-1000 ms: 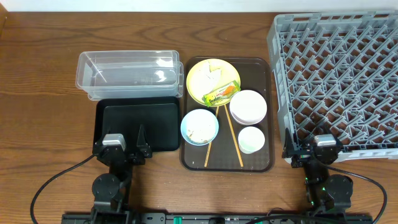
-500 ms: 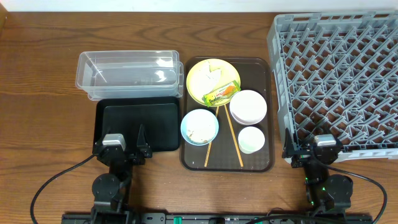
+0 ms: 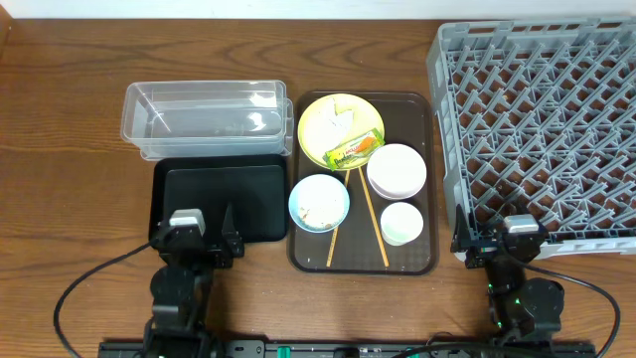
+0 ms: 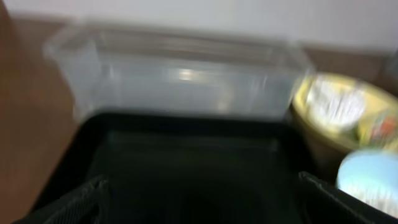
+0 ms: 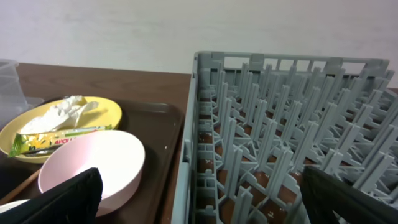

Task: Sort waste into correct bins and load items into the dishwasher rack
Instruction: 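Reach the left gripper to the light-blue bowl and grasp its rim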

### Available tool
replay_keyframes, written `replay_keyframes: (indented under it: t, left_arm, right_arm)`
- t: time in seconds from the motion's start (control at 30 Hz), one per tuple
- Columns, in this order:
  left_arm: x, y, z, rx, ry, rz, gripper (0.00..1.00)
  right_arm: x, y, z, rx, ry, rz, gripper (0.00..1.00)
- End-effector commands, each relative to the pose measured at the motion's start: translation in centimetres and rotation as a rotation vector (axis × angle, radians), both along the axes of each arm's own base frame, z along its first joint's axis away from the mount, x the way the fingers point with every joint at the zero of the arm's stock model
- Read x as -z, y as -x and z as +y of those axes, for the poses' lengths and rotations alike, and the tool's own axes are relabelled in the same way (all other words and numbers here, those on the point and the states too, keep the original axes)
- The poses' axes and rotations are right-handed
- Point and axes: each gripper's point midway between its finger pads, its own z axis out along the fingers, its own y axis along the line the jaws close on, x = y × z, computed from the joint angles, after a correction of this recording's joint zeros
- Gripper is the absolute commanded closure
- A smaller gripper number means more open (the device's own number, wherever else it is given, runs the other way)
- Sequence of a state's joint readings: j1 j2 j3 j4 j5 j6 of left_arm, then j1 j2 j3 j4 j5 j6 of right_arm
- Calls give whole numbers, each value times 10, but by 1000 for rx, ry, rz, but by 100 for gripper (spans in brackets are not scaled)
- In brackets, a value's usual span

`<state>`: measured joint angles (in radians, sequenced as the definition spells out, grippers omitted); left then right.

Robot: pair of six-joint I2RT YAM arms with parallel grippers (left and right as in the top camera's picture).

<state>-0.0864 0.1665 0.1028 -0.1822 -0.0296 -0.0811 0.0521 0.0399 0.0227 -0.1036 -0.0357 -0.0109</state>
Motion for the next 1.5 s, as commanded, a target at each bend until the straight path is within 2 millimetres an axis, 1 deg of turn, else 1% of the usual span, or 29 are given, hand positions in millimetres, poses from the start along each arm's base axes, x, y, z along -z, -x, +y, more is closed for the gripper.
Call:
replay_keyframes:
  t: [0.0, 0.1, 0.23, 0.33, 0.43, 0.53, 0.67, 0.77, 0.83, 0.9, 0.97, 1.07, 1.17, 1.3, 1.47]
  left_arm:
    - [-31, -3, 2, -14, 1, 20, 7]
    - [-40, -6, 2, -14, -7, 105, 7]
    - [-46, -12, -1, -3, -15, 270, 7]
    - [-50, -15, -14, 63, 13, 406, 7]
    - [-48, -11, -21, 94, 29, 583, 6]
    - [-46, -5, -20, 87, 23, 762, 7]
    - [-45, -7, -23, 93, 29, 880, 7]
    - [-40, -10, -36, 148, 85, 909, 7]
    - [-42, -16, -47, 193, 127, 890, 7]
    - [-49, -27, -61, 254, 178, 839, 7]
    - [-56, -37, -70, 297, 203, 786, 7]
    - [-63, -52, -77, 306, 176, 719, 7]
    - [-62, -62, -86, 314, 107, 682, 6]
    - [-55, -71, -115, 375, 36, 663, 7]
    - [-37, -77, -168, 495, -18, 654, 8]
  right_arm:
    - [-22, 3, 1, -2, -17, -4, 1]
    - [-25, 3, -1, 13, -11, 66, 1]
    - [-30, -2, -6, 42, 4, 204, 1]
    - [-32, -9, -6, 43, 14, 318, 1]
    - [-29, -16, -5, 43, 24, 454, 1]
    - [-28, -21, -5, 44, 35, 582, 1]
    - [-31, -30, -4, 41, 42, 683, 1]
    - [-31, -35, 4, 2, 25, 724, 1]
    - [-30, -37, 8, -18, 15, 731, 1]
    - [-29, -36, 8, -18, 15, 733, 1]
    - [-29, -37, 8, -18, 15, 732, 1]
    - [-29, -37, 8, -19, 14, 732, 1]
    - [-30, -37, 10, -30, 8, 730, 1]
    - [-30, -37, 10, -32, 7, 728, 1]
    - [-30, -37, 10, -32, 7, 729, 1]
